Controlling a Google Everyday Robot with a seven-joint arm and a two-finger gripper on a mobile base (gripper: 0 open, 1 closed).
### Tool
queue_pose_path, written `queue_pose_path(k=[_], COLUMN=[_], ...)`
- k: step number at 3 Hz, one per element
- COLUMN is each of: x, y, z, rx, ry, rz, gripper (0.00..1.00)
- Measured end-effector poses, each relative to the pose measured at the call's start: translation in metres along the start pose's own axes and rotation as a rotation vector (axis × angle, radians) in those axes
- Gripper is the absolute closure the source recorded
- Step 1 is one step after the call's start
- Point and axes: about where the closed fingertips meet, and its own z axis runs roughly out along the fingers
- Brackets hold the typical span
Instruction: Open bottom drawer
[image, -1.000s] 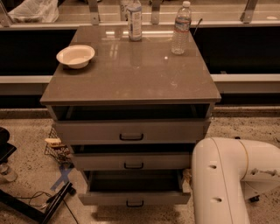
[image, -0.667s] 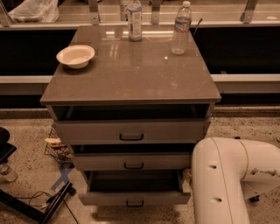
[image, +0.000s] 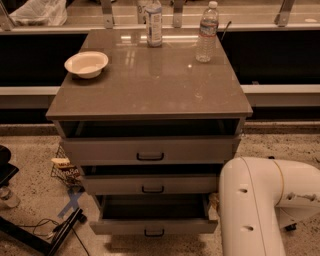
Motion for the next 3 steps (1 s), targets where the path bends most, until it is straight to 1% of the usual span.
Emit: queue_pose_path(k=[2,3], x=[0.0000,0.0000], y=[0.0001,0.0001], z=[-0.0001,-0.0001], rx=[0.000,0.000], ry=[0.000,0.000], rz=[0.000,0.000], gripper=[1.00,0.82])
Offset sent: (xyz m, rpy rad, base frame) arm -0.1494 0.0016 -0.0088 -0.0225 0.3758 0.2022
